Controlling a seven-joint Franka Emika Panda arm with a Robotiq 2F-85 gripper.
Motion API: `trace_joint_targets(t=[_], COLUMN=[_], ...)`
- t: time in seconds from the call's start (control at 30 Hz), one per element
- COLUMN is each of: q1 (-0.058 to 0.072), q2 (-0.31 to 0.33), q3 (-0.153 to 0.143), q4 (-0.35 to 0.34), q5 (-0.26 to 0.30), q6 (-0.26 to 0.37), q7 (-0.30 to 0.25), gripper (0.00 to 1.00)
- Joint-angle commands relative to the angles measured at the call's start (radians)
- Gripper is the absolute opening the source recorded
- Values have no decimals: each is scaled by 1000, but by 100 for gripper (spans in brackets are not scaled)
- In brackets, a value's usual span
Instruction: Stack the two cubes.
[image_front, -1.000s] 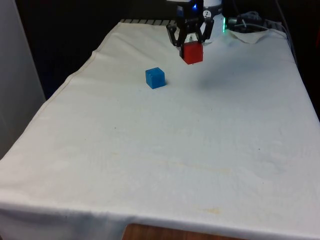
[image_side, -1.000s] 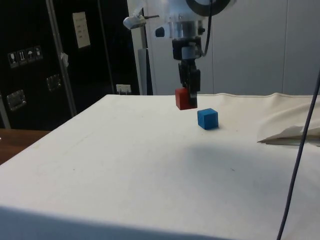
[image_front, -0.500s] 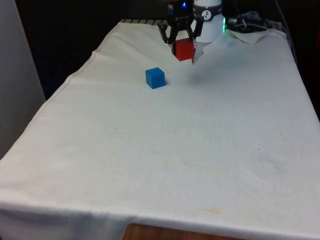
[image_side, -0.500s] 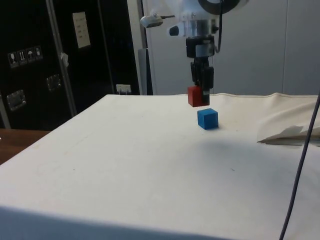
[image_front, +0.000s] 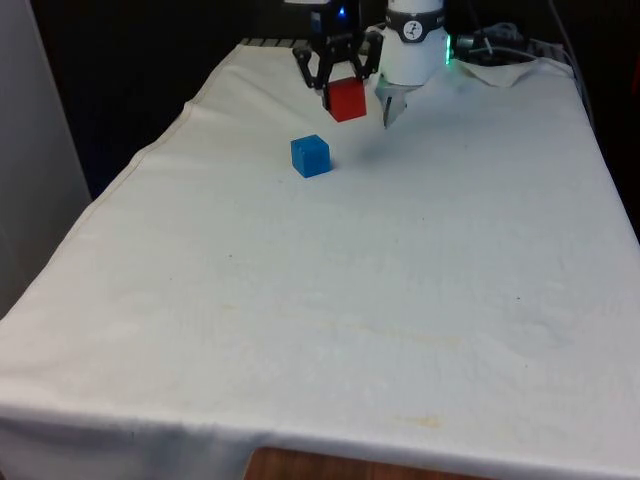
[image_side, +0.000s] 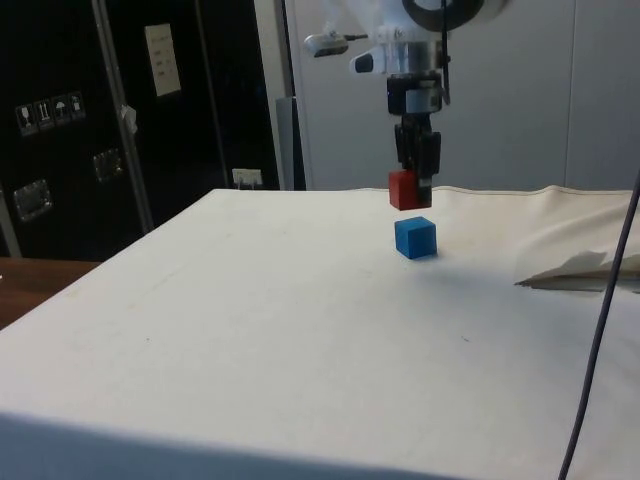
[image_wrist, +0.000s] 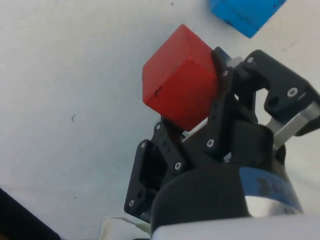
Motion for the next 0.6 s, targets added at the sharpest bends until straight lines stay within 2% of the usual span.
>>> trace_joint_targets(t=[0.0, 0.23, 0.27, 0.3, 0.4, 0.5, 0.53, 0.57], q1=[-1, 0, 0, 0, 1, 0, -1, 0], q2=[6, 37, 35, 41, 62, 81, 80, 86], q3=[-14, -63, -58, -69, -88, -98, -96, -100], q4=[0, 13, 14, 14, 23, 31, 31, 34], q5=[13, 24, 7, 27, 41, 53, 38, 57], q6=[12, 23, 14, 27, 41, 53, 44, 56], q7=[-24, -73, -54, -79, -102, -117, -104, -121], gripper=[3, 3, 3, 3, 3, 3, 3, 3])
